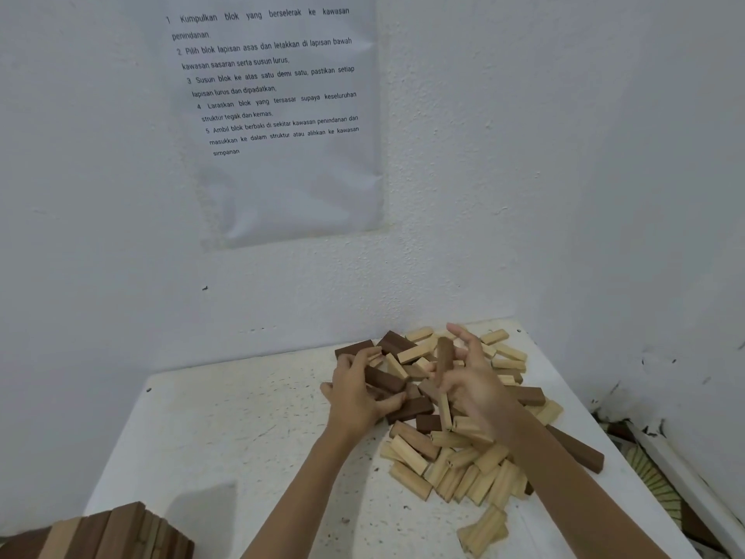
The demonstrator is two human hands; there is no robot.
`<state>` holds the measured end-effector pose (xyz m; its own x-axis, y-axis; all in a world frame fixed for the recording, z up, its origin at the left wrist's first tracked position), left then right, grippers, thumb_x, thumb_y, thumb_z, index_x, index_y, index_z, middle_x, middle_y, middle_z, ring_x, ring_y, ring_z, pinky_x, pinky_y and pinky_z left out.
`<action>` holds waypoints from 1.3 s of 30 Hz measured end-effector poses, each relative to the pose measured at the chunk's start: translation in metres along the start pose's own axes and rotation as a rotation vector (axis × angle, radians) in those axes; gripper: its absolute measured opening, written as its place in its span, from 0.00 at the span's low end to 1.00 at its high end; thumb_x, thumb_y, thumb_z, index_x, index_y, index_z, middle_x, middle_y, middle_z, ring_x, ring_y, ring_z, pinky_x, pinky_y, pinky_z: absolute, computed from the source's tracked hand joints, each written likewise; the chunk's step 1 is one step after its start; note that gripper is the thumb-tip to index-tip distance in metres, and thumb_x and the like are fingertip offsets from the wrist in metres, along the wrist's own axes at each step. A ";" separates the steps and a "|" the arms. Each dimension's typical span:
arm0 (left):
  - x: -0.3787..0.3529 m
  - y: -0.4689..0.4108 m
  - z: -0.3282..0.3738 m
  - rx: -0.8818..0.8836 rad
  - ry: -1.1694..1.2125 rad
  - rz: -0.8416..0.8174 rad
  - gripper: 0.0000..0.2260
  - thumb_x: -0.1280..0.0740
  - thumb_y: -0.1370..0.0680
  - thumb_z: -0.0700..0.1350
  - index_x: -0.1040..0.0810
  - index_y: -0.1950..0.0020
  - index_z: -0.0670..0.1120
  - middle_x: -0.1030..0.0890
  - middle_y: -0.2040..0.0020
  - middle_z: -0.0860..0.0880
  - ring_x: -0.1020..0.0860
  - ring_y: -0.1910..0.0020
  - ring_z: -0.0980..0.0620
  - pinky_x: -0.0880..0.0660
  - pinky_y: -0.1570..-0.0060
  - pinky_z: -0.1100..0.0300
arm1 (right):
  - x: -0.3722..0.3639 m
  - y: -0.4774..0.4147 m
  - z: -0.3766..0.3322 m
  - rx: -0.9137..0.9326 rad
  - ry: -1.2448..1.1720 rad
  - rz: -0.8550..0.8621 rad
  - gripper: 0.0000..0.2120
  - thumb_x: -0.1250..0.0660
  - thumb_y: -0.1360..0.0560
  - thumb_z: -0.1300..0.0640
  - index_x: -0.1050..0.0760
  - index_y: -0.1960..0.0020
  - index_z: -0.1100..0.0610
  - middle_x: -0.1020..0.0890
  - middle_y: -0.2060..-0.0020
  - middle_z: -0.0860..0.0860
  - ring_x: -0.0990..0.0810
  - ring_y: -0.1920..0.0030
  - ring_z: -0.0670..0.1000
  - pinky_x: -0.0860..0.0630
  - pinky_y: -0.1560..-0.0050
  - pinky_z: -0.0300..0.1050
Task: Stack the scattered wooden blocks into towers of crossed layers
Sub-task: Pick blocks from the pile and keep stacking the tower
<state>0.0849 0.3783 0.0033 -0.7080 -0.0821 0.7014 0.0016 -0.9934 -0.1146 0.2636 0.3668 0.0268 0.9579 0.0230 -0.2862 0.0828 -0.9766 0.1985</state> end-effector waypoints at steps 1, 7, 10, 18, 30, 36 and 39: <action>0.001 0.002 0.000 0.002 0.133 0.022 0.25 0.23 0.32 0.53 0.26 0.38 0.55 0.30 0.46 0.53 0.29 0.45 0.58 0.36 0.44 0.57 | 0.000 -0.002 0.001 -0.055 -0.131 0.001 0.36 0.47 0.31 0.82 0.35 0.31 0.53 0.28 0.47 0.58 0.24 0.59 0.52 0.27 0.53 0.46; 0.011 0.008 0.007 0.283 0.766 0.141 0.26 0.52 0.18 0.58 0.25 0.60 0.43 0.23 0.67 0.47 0.24 0.70 0.57 0.28 0.67 0.69 | 0.001 -0.025 -0.004 -0.091 0.163 0.120 0.15 0.35 0.25 0.66 0.25 0.40 0.55 0.23 0.61 0.56 0.31 0.72 0.46 0.34 0.70 0.37; 0.011 0.005 0.004 0.317 0.882 0.125 0.24 0.50 0.17 0.56 0.24 0.55 0.40 0.24 0.68 0.46 0.24 0.72 0.56 0.27 0.70 0.65 | 0.005 -0.045 -0.016 0.065 0.432 0.225 0.09 0.34 0.24 0.63 0.19 0.48 0.55 0.22 0.63 0.49 0.28 0.71 0.44 0.31 0.72 0.33; 0.021 -0.003 0.000 0.195 0.849 0.122 0.12 0.48 0.15 0.48 0.27 0.38 0.51 0.25 0.66 0.46 0.27 0.72 0.53 0.26 0.69 0.61 | -0.002 -0.089 -0.010 0.109 1.039 0.235 0.04 0.24 0.29 0.54 0.17 0.57 0.53 0.18 0.61 0.46 0.20 0.58 0.46 0.21 0.58 0.44; 0.013 0.007 -0.003 0.275 0.886 0.104 0.10 0.45 0.16 0.43 0.29 0.36 0.49 0.26 0.66 0.45 0.30 0.73 0.54 0.30 0.73 0.63 | -0.022 -0.100 0.006 -0.123 1.104 0.140 0.20 0.22 0.34 0.55 0.21 0.44 0.60 0.18 0.50 0.52 0.20 0.48 0.52 0.23 0.49 0.46; 0.021 0.020 -0.004 0.302 0.978 0.109 0.12 0.45 0.16 0.40 0.30 0.36 0.52 0.25 0.65 0.44 0.28 0.72 0.52 0.26 0.70 0.63 | -0.029 -0.075 0.008 0.178 1.013 0.289 0.08 0.27 0.28 0.57 0.20 0.49 0.56 0.19 0.53 0.48 0.21 0.53 0.47 0.28 0.62 0.37; 0.031 0.029 0.001 0.273 1.019 0.129 0.12 0.44 0.17 0.41 0.31 0.35 0.53 0.22 0.65 0.45 0.25 0.71 0.52 0.24 0.68 0.64 | -0.034 -0.054 0.001 0.316 0.735 0.308 0.07 0.26 0.28 0.59 0.21 0.53 0.53 0.19 0.55 0.47 0.22 0.55 0.42 0.31 0.62 0.28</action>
<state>0.0638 0.3473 0.0219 -0.9482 -0.2081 -0.2399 0.1878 -0.9766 0.1048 0.2262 0.4187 0.0243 0.8690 -0.2266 0.4398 -0.1859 -0.9734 -0.1342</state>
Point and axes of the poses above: each hand's wrist, its own y-axis away from the middle knuckle, its own x-axis out of the back of the hand, z = x × y, the point moved 5 cm from there along -y, towards the middle knuckle
